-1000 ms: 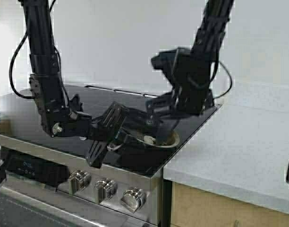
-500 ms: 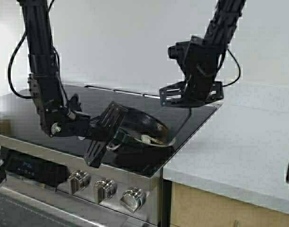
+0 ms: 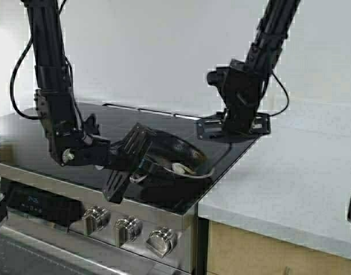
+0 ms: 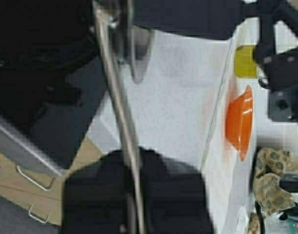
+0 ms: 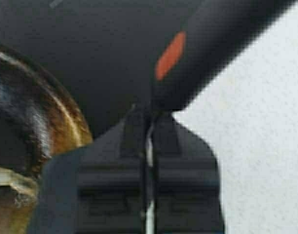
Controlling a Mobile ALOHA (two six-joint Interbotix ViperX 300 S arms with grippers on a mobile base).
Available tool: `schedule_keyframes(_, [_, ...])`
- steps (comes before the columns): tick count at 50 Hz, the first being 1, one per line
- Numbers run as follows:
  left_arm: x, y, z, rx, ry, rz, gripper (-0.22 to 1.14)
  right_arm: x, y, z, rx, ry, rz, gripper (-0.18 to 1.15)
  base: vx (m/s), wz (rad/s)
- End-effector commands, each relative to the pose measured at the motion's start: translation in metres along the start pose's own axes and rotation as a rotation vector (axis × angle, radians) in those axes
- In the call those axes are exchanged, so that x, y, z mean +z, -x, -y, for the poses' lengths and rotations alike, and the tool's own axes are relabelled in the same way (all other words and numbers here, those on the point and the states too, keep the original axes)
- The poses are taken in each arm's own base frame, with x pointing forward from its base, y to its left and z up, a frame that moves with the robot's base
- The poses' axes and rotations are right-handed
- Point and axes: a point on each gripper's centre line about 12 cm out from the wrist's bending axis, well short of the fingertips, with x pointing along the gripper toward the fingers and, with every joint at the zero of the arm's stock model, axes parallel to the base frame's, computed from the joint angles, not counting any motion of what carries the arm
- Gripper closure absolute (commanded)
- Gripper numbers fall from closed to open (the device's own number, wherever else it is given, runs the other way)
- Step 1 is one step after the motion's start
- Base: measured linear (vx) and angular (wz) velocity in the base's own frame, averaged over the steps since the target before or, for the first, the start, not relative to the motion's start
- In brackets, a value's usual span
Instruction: Add oil to the pan and cook the shrimp and serve it
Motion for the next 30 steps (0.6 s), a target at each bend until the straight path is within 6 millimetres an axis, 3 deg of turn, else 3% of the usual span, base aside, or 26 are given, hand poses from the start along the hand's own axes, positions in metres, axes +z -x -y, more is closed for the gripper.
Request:
schedule_keyframes(1, [0.013,0.000,0.032,-0.084,-0.069,0.030,0.90,-0.013,-0.003,0.010,-0.016,0.007,-0.048,0.88,0.00,0.00])
schedule_keyframes(16, [0.009,-0.002,0.030,-0.071,-0.082,-0.004,0.90,-0.067,-0.006,0.005,0.027,-0.117,-0.214,0.88,0.00,0.00])
schedule_keyframes(30, [0.006,-0.003,0.028,-0.049,-0.094,-0.037,0.90,-0.099,-0.006,-0.013,0.170,-0.218,-0.308,0.88,0.00,0.00])
